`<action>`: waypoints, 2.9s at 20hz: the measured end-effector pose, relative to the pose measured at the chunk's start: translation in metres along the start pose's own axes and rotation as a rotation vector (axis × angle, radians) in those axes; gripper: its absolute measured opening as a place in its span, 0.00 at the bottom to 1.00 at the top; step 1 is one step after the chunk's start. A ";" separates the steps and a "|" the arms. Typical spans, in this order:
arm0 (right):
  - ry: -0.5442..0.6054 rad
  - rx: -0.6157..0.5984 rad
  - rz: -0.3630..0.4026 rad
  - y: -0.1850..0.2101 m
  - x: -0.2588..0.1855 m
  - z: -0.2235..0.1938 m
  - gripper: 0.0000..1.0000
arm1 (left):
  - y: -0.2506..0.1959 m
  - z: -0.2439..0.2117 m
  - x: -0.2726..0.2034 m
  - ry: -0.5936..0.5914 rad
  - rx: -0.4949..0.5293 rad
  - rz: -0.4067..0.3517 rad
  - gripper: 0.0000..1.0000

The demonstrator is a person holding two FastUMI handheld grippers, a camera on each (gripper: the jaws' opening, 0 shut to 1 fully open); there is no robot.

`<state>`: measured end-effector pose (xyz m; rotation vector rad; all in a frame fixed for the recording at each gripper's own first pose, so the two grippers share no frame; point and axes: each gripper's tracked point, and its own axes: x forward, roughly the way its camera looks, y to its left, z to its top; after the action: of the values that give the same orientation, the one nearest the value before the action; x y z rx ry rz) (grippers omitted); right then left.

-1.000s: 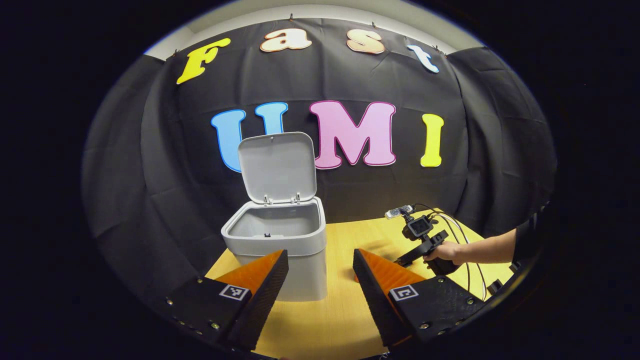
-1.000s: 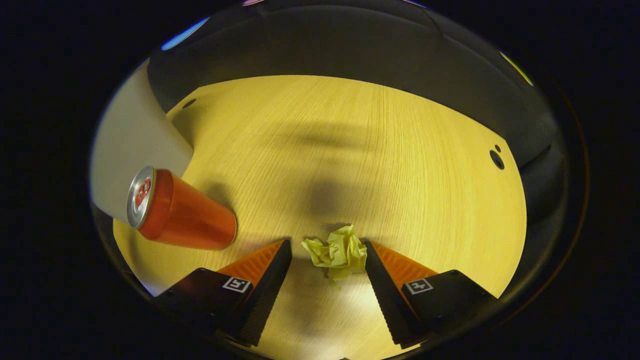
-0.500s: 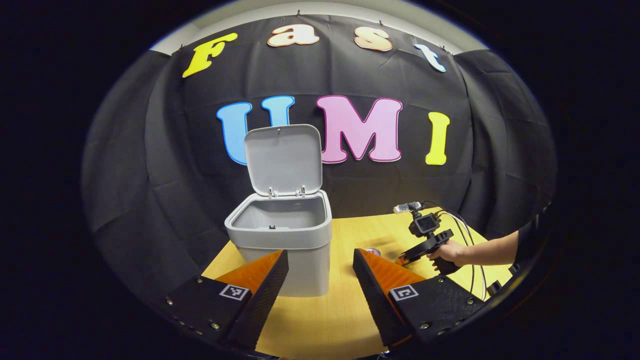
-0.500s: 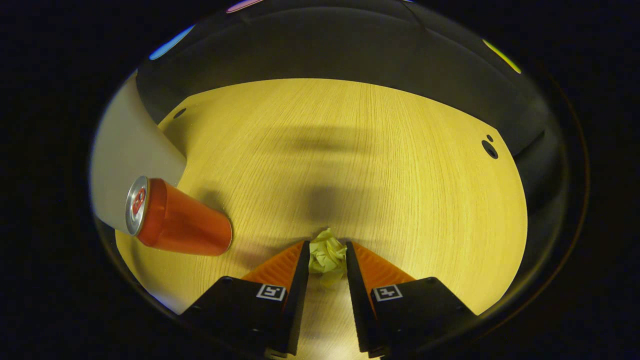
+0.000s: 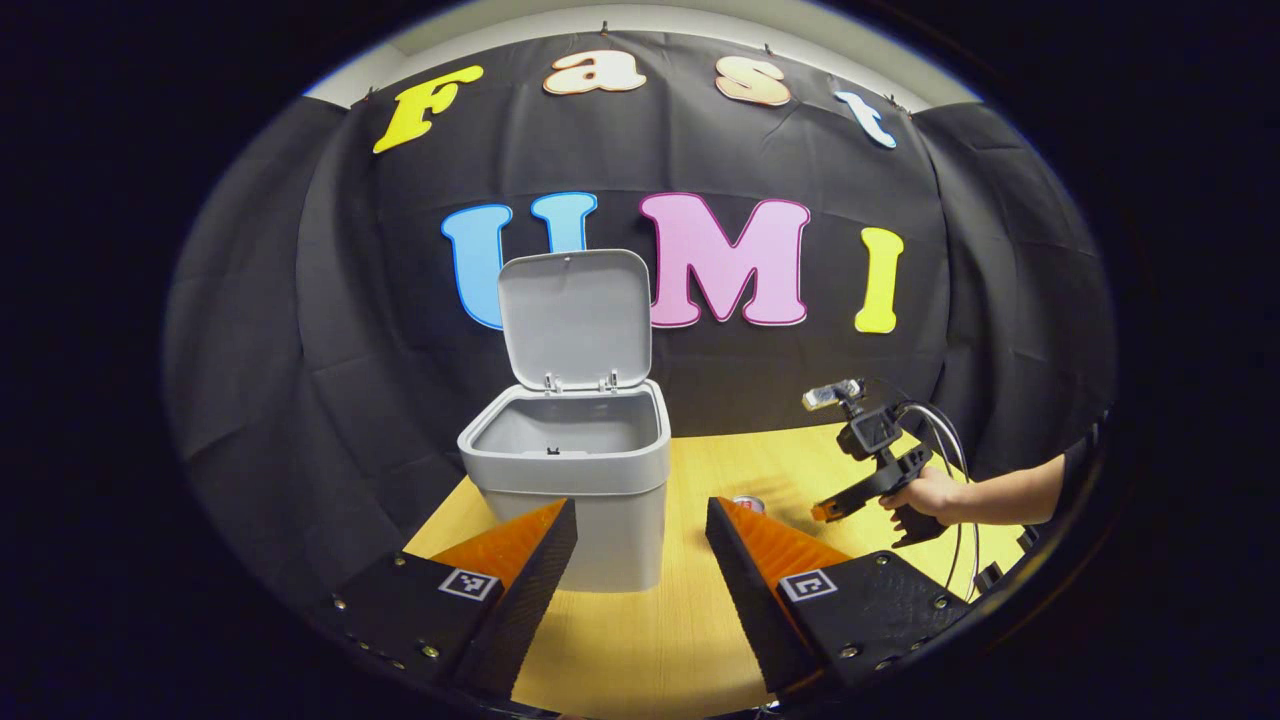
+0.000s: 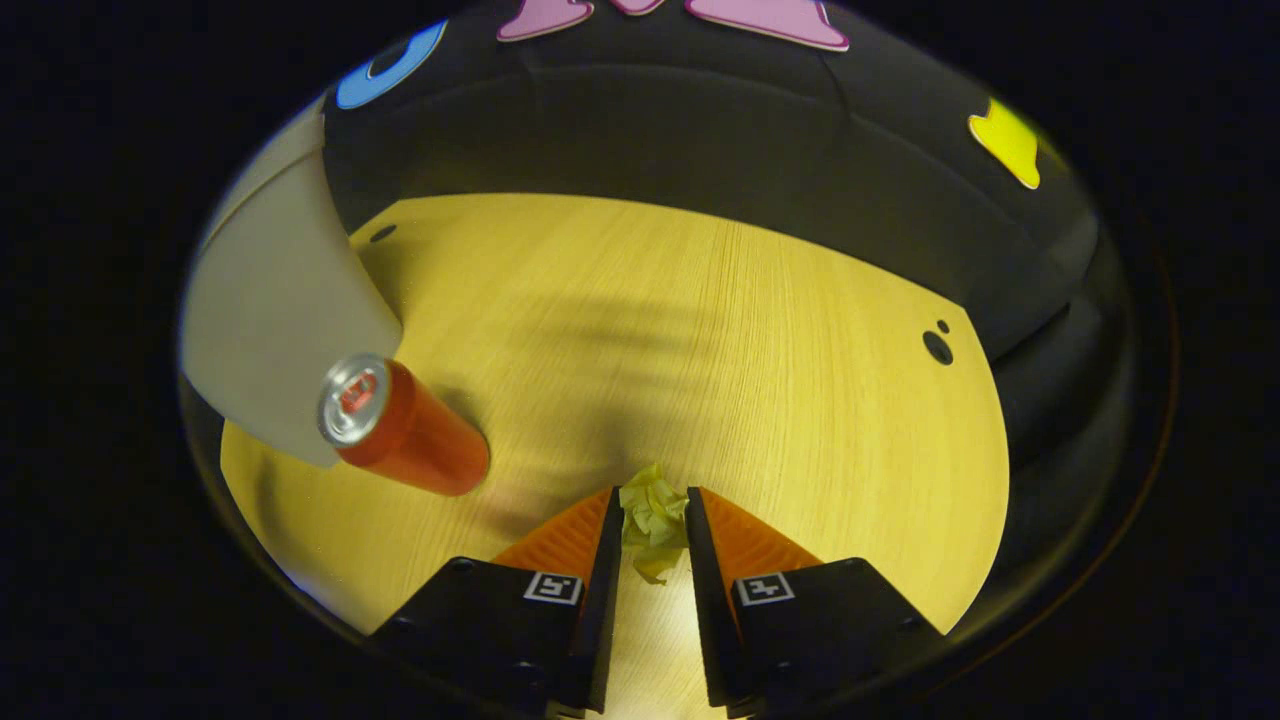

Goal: Press the lid of the desktop garbage bin to open it, pick up the crumpled paper on the desktop and throw it into the bin, then pick up the pop can on the desktop and drop it into the bin, and finally close the garbage bin lid.

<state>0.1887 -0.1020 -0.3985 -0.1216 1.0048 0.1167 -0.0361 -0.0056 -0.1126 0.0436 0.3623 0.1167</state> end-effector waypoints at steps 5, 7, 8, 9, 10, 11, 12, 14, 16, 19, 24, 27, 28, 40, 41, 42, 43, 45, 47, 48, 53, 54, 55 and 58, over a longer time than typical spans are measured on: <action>-0.166 -0.033 0.028 0.022 -0.057 0.067 0.41 | -0.002 -0.002 -0.003 -0.013 -0.004 -0.021 0.87; -0.244 -0.041 0.063 0.037 -0.097 0.102 0.41 | -0.002 -0.002 -0.004 -0.021 -0.007 -0.025 0.87; -0.281 -0.053 0.083 0.044 -0.114 0.120 0.41 | -0.001 -0.001 -0.005 -0.024 -0.011 -0.026 0.87; -0.317 -0.073 0.102 0.053 -0.130 0.136 0.41 | 0.000 -0.002 -0.006 -0.027 -0.015 -0.027 0.87; -0.349 -0.104 0.130 0.066 -0.143 0.149 0.41 | 0.001 -0.002 -0.007 -0.030 -0.020 -0.025 0.87; -0.374 -0.136 0.165 0.082 -0.154 0.160 0.40 | 0.003 -0.005 -0.008 -0.035 -0.015 -0.021 0.87; -0.395 -0.166 0.200 0.098 -0.163 0.170 0.40 | 0.005 -0.004 -0.009 -0.041 -0.004 -0.016 0.87; -0.434 -0.226 0.261 0.131 -0.178 0.189 0.40 | 0.006 -0.004 -0.013 -0.049 0.002 -0.015 0.87; -0.460 -0.265 0.324 0.168 -0.192 0.202 0.40 | 0.007 -0.002 -0.014 -0.056 -0.013 -0.015 0.87; -0.462 -0.314 0.419 0.226 -0.199 0.210 0.40 | 0.014 -0.005 -0.019 -0.058 -0.016 0.004 0.87; -0.425 -0.387 0.502 0.296 -0.192 0.205 0.41 | 0.030 -0.006 -0.027 -0.053 -0.029 0.062 0.87; -0.423 -0.420 0.507 0.319 -0.183 0.200 0.28 | 0.050 -0.015 -0.036 -0.050 -0.031 0.104 0.87; -0.425 -0.423 0.508 0.323 -0.183 0.199 0.41 | 0.053 -0.014 -0.039 -0.052 -0.024 0.115 0.87; -0.491 -0.445 0.473 0.319 -0.192 0.204 0.98 | 0.057 -0.023 -0.040 -0.034 -0.035 0.110 0.87; -0.500 -0.432 0.466 0.315 -0.195 0.206 0.98 | 0.055 -0.024 -0.039 -0.033 -0.033 0.103 0.87; -0.509 -0.415 0.458 0.309 -0.200 0.207 0.98 | 0.053 -0.025 -0.038 -0.033 -0.031 0.092 0.87; -0.523 -0.394 0.447 0.301 -0.203 0.210 0.98 | 0.050 -0.027 -0.035 -0.033 -0.030 0.079 0.87; -0.585 -0.347 0.392 0.277 -0.213 0.217 0.98 | 0.040 -0.032 -0.028 -0.038 -0.015 0.030 0.87; -0.674 -0.314 0.300 0.241 -0.226 0.224 0.99 | 0.029 -0.041 -0.015 -0.031 0.014 -0.031 0.87; -0.707 -0.301 0.269 0.225 -0.234 0.221 0.99 | 0.023 -0.046 -0.008 -0.027 0.020 -0.061 0.87; -0.828 -0.199 0.086 0.136 -0.256 0.186 0.98 | -0.022 -0.075 0.038 -0.010 -0.001 -0.189 0.87; -0.835 -0.188 0.053 0.123 -0.257 0.176 0.98 | -0.028 -0.083 0.048 -0.002 0.010 -0.186 0.87; -0.834 -0.182 0.024 0.107 -0.257 0.164 0.98 | -0.037 -0.091 0.058 0.006 0.020 -0.195 0.87; -0.801 -0.171 -0.048 0.066 -0.254 0.128 0.98 | -0.067 -0.111 0.087 0.022 0.007 -0.243 0.88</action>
<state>0.1505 -0.0274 -0.1191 -0.2320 0.1912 0.1879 0.0120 -0.0594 -0.2513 0.0049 0.3873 -0.1247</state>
